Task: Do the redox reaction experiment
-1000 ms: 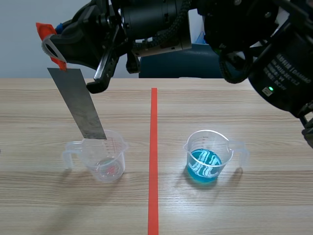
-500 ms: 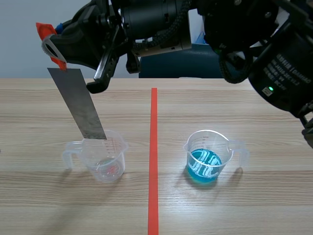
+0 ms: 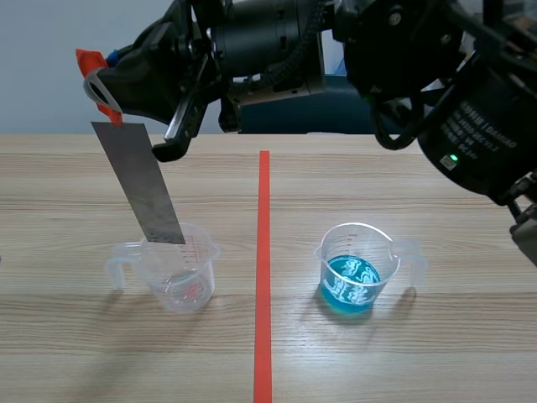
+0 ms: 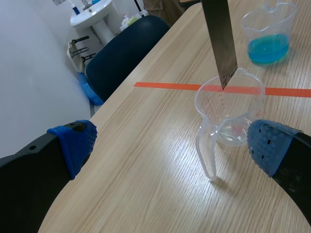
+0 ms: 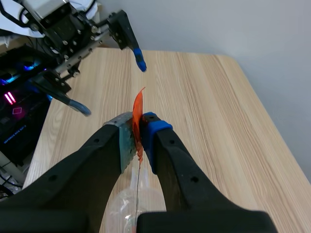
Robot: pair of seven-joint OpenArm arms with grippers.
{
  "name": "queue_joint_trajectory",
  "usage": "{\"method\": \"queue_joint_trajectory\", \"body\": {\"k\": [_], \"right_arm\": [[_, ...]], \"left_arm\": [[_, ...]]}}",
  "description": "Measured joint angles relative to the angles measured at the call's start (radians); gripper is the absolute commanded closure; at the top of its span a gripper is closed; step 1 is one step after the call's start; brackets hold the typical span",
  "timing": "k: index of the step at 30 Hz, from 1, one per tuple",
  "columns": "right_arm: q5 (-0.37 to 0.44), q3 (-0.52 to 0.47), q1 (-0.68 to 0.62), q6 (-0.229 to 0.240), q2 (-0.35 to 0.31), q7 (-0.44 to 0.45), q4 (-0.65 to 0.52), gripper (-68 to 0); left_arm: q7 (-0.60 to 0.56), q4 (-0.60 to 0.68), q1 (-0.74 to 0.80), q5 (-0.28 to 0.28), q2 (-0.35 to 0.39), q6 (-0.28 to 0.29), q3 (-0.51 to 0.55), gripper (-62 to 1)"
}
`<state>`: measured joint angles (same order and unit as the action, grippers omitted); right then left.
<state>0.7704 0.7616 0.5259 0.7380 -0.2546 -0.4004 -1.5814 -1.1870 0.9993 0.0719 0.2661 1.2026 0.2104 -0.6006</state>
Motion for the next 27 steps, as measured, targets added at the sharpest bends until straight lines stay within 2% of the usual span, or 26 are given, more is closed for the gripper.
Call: {"method": "queue_joint_trajectory", "body": {"k": [7, 16, 27], "right_arm": [[-0.058, 0.041, 0.000, 0.000, 0.026, 0.044, 0.067, -1.1], [-0.153, 0.077, 0.000, 0.000, 0.033, 0.155, 0.172, -1.1], [-0.344, 0.132, 0.000, 0.000, 0.063, 0.383, 0.337, -1.1]], "left_arm": [[0.000, 0.000, 0.000, 0.000, 0.000, 0.000, 0.000, -62.3], [0.000, 0.000, 0.000, 0.000, 0.000, 0.000, 0.000, -62.3], [0.000, 0.000, 0.000, 0.000, 0.000, 0.000, 0.000, -62.3]]}}
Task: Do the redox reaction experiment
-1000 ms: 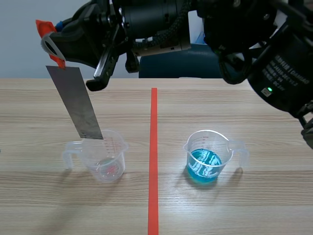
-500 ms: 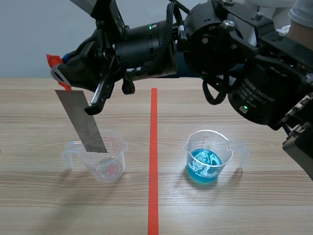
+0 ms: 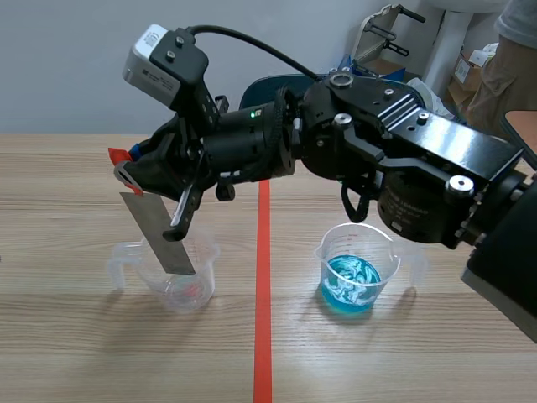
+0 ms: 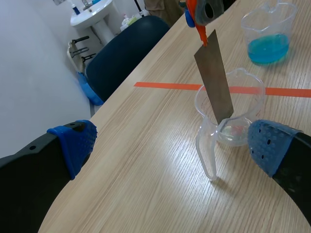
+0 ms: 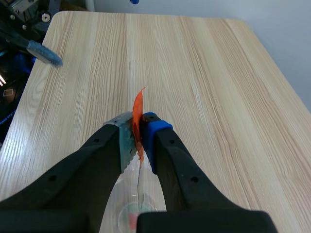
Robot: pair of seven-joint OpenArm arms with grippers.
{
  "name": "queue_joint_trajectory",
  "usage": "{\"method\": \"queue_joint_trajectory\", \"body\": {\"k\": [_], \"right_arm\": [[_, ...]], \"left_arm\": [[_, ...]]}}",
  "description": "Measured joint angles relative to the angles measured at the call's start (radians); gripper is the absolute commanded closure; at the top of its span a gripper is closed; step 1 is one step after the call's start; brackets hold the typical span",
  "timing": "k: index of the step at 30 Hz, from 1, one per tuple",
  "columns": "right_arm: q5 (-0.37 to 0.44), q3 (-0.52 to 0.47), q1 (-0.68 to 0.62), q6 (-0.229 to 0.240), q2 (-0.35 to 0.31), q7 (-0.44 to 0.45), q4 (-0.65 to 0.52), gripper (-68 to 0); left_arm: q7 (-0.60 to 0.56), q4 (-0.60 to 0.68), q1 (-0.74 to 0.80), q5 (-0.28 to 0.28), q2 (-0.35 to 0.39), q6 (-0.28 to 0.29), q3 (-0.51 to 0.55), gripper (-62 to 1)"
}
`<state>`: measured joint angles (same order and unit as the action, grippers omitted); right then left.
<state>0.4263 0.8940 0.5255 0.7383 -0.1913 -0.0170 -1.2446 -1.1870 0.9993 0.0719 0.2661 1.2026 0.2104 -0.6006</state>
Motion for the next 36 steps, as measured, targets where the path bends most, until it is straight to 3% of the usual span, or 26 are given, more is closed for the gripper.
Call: {"method": "queue_joint_trajectory", "body": {"k": [6, 13, 30, 33, 36], "right_arm": [[-0.113, 0.005, 0.000, -0.001, 0.000, 0.108, 0.056, -1.1], [-0.191, 0.005, 0.000, 0.000, 0.000, 0.198, 0.086, -1.0], [-0.209, 0.051, 0.000, 0.000, 0.003, 0.211, 0.089, -1.2], [-0.209, 0.051, 0.000, -0.001, 0.003, 0.207, 0.089, -12.3], [-0.220, 0.051, 0.000, 0.000, 0.001, 0.187, 0.089, -35.6]], "left_arm": [[0.000, 0.000, 0.000, 0.000, 0.000, 0.000, 0.000, -62.3], [0.000, 0.000, 0.000, 0.000, 0.000, 0.000, 0.000, -62.3], [0.000, 0.000, 0.000, 0.000, 0.000, 0.000, 0.000, -62.3], [0.000, 0.000, 0.000, 0.000, 0.000, 0.000, 0.000, -62.3], [0.000, 0.000, 0.000, 0.000, 0.000, 0.000, 0.000, -62.3]]}}
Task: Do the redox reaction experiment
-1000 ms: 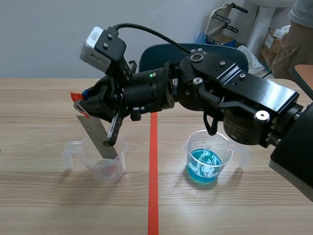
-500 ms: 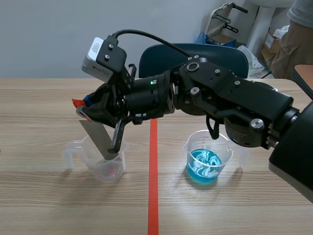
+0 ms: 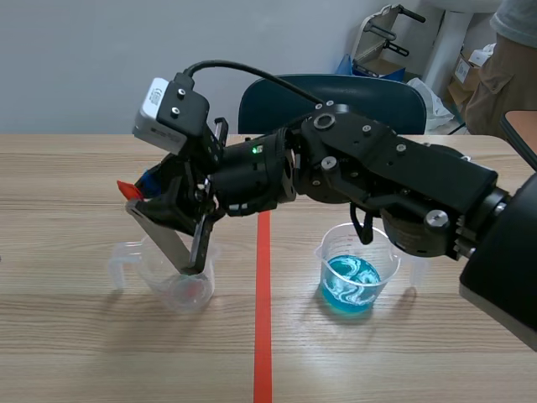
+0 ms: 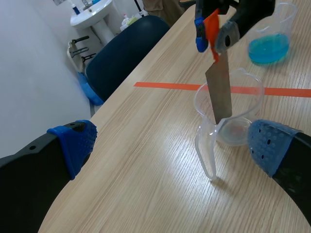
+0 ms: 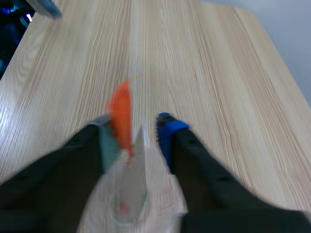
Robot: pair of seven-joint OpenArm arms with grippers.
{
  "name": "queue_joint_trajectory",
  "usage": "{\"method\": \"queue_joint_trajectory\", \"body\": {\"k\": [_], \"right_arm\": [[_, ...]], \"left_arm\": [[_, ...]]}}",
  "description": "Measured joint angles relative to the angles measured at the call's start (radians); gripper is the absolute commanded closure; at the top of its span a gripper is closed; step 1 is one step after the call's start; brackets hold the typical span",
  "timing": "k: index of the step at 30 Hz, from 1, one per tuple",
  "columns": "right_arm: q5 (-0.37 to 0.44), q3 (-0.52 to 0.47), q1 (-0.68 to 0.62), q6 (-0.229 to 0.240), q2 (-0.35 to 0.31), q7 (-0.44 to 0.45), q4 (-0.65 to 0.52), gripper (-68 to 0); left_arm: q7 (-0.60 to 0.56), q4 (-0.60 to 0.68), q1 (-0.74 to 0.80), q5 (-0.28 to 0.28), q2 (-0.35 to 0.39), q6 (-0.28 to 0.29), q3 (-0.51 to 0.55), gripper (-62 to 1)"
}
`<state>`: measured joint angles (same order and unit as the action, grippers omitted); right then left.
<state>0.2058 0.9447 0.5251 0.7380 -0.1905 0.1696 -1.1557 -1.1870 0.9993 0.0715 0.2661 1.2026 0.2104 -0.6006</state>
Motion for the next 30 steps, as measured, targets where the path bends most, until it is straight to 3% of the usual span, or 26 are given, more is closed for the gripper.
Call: {"method": "queue_joint_trajectory", "body": {"k": [2, 6, 7, 30], "right_arm": [[0.001, 0.000, 0.000, 0.000, -0.001, 0.005, 0.000, -48.7], [-0.001, 0.000, 0.000, 0.000, -0.001, 0.001, 0.000, -66.7], [-0.007, 0.000, 0.000, 0.000, -0.001, -0.003, 0.000, -67.9], [-0.012, 0.000, 0.000, 0.000, 0.013, -0.021, 0.000, -67.9]], "left_arm": [[0.000, 0.000, -0.003, 0.000, -0.001, 0.000, 0.000, -62.3], [0.000, 0.000, -0.011, -0.001, -0.006, 0.000, 0.000, -62.3], [0.000, 0.000, -0.014, 0.000, -0.009, 0.000, 0.000, -62.3], [0.031, 0.000, -0.016, 0.000, -0.020, 0.000, 0.000, -62.3]]}}
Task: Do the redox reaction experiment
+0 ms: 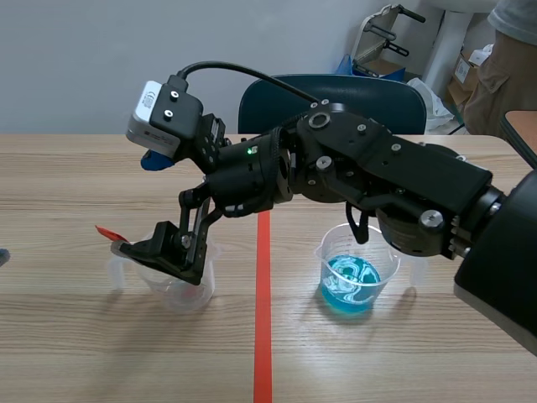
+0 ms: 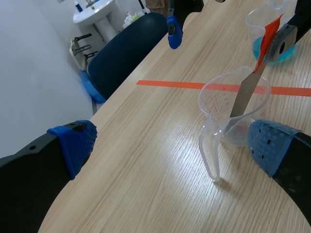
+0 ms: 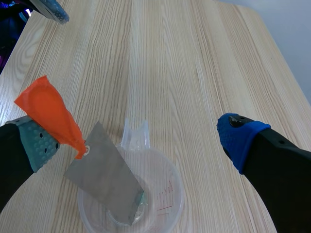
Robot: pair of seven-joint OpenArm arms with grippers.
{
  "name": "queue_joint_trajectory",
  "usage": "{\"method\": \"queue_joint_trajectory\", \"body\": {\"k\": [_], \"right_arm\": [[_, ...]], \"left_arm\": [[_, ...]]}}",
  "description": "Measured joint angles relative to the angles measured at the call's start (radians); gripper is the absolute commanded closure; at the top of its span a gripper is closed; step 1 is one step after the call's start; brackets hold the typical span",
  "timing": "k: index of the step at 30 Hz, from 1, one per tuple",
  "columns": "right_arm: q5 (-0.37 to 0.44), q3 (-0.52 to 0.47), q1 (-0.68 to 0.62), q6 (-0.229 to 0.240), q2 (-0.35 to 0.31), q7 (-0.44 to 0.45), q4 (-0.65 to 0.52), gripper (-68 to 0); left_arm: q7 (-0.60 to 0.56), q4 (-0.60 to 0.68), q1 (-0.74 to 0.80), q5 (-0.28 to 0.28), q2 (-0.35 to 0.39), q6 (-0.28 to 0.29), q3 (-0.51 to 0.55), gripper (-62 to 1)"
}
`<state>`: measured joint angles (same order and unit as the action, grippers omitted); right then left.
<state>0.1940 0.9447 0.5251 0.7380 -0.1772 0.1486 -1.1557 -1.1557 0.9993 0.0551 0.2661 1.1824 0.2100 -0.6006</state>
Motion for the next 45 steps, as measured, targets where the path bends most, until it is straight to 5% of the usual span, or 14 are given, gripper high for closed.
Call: {"method": "queue_joint_trajectory", "body": {"k": [45], "right_arm": [[0.000, 0.000, 0.000, 0.000, 0.000, 0.000, 0.000, -67.9]], "left_arm": [[0.000, 0.000, 0.000, 0.030, 0.000, -0.018, 0.000, -62.3]]}}
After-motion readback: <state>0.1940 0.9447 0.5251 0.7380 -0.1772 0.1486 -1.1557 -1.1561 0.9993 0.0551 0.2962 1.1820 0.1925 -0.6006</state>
